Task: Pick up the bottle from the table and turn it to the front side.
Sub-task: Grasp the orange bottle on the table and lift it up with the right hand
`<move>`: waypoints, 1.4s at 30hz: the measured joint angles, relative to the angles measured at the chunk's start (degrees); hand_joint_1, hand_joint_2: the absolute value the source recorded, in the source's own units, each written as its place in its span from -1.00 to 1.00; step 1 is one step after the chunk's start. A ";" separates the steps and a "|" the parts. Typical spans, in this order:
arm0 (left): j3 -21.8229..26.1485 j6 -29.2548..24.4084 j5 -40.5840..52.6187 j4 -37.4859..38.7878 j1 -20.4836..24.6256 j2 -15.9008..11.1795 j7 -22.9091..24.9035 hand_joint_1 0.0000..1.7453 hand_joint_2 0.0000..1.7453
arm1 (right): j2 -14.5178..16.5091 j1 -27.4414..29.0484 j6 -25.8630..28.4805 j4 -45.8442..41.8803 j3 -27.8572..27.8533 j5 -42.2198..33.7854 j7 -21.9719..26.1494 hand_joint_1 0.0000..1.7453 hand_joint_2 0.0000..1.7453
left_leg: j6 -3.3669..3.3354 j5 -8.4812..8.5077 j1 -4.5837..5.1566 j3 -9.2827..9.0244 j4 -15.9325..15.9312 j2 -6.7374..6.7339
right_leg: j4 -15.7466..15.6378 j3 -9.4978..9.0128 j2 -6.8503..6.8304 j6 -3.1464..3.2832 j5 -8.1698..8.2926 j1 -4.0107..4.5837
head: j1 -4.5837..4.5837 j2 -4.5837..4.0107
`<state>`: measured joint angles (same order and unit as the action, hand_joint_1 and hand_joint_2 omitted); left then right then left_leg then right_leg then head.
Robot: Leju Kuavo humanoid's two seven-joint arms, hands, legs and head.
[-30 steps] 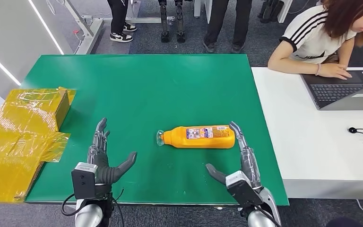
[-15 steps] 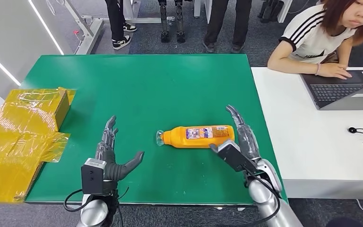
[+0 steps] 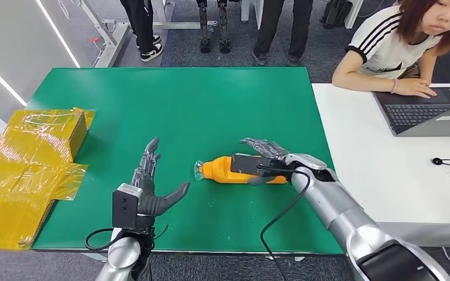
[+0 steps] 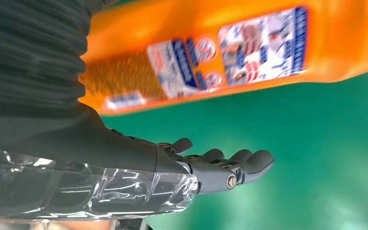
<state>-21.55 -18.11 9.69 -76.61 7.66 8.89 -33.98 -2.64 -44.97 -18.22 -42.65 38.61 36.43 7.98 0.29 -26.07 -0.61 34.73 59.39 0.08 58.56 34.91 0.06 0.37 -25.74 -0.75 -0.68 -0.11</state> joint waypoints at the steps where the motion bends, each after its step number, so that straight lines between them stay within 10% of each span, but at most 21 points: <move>1: 0.00 0.14 -0.07 0.09 0.04 0.01 0.12 -1.00 1.00 | 0.00 -1.39 -1.07 1.40 1.03 -0.22 -0.22 -1.00 1.00 | 0.00 0.00 0.00 0.00 0.00 0.00 | 0.00 0.00 0.00 0.00 0.00 0.00 | 0.00 0.00; 26: 0.00 1.12 -2.62 1.83 -0.38 -0.26 0.34 -1.00 1.00 | -2.14 -6.52 -4.32 9.45 16.05 -1.32 -3.85 -1.00 1.00 | 0.01 -0.01 0.00 0.00 0.00 -0.01 | -0.01 0.01 0.01 0.00 0.00 0.00 | 0.00 0.00; 30: 0.02 0.93 -2.72 1.96 -0.61 -0.32 0.30 -1.00 1.00 | -2.14 -6.48 -4.13 10.08 17.13 -1.62 -3.74 1.00 1.00 | 0.01 -0.01 0.00 0.00 0.00 0.00 | -0.01 0.01 0.01 0.00 0.00 0.00 | 0.00 0.00; 42: 0.23 -0.08 -2.14 1.54 -2.57 -0.27 0.31 -1.00 1.00 | -2.10 -4.36 5.06 11.86 17.98 -4.28 -0.50 1.00 1.00 | 0.00 -0.01 -0.01 -0.12 0.00 -0.01 | -0.02 -0.10 0.02 0.00 0.01 0.01 | -0.01 0.00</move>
<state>-21.32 -18.20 7.55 -75.07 5.10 8.62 -33.67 -4.74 -49.33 -13.16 -30.79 56.59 32.14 7.48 0.29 -26.07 -0.62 34.61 59.39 0.07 58.54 34.82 0.07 0.37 -25.73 -0.75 -0.68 -0.11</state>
